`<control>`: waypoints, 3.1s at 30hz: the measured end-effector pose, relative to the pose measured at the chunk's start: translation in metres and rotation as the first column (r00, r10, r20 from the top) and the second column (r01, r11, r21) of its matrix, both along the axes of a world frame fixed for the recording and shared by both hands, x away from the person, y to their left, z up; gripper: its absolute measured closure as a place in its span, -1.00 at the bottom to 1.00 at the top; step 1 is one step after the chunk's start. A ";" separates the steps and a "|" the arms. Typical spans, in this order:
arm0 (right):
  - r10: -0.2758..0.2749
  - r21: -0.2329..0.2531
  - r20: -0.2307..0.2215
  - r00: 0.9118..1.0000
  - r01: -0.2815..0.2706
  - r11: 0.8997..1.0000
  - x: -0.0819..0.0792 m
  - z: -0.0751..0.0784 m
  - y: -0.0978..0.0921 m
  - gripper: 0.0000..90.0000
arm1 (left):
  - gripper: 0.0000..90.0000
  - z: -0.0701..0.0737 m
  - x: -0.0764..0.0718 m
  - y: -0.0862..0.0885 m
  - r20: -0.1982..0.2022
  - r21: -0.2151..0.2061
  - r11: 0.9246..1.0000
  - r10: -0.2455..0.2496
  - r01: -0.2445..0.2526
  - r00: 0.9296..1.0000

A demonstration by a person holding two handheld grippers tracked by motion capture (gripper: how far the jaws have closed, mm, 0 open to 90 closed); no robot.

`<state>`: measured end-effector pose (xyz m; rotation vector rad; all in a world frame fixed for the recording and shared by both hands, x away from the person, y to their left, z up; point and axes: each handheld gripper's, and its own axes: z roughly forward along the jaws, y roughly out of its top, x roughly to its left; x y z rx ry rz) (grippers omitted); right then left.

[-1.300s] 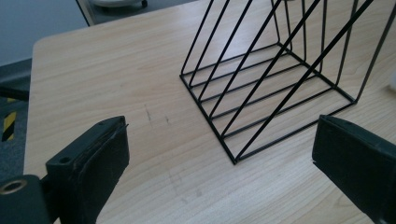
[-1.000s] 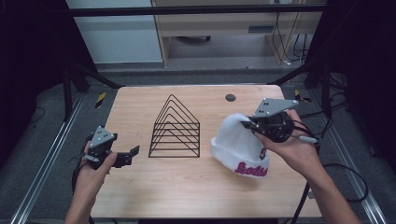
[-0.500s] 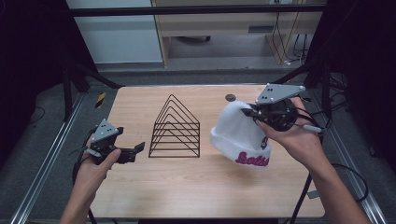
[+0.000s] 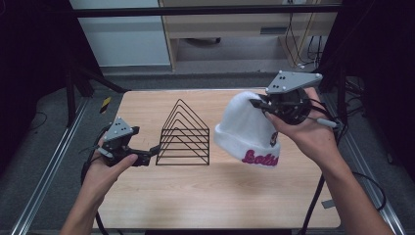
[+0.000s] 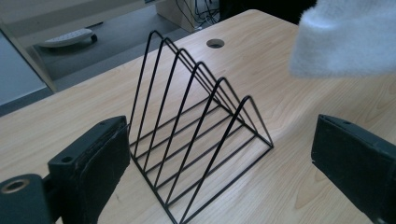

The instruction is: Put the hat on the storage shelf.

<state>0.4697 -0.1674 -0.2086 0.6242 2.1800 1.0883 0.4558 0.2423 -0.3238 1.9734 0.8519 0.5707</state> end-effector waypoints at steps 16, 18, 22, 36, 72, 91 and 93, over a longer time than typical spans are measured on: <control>0.012 0.035 0.057 0.998 -0.014 0.999 0.014 0.030 0.029 0.86 | -0.77 0.027 0.028 -0.037 -0.029 -0.018 0.996 -0.093 0.093 0.995; 0.017 0.038 0.061 0.998 -0.020 0.999 0.016 0.032 0.033 0.86 | -0.75 0.027 0.029 -0.040 -0.032 -0.017 0.995 -0.102 0.102 0.994; 0.028 0.047 0.068 0.997 -0.031 0.998 0.019 0.036 0.041 0.86 | -0.68 0.026 0.038 -0.052 -0.045 -0.002 0.990 -0.138 0.138 0.989; 0.074 0.077 0.074 0.995 -0.080 0.994 0.022 0.043 0.066 0.86 | -0.52 0.026 0.061 -0.080 -0.070 -0.002 0.980 -0.200 0.200 0.977; 0.074 0.125 0.063 0.995 -0.081 0.989 0.049 0.031 0.073 0.85 | 0.68 0.041 0.060 -0.063 0.016 0.032 0.996 -0.081 0.081 0.997; 0.102 0.146 0.038 0.994 -0.106 0.984 0.072 0.020 0.098 0.84 | 0.69 0.039 0.059 -0.038 0.043 0.044 0.999 -0.003 0.002 0.999; 0.102 0.144 0.033 0.994 -0.106 0.984 0.074 0.018 0.101 0.84 | 0.69 0.038 0.059 -0.035 0.042 0.040 0.999 0.004 -0.005 0.999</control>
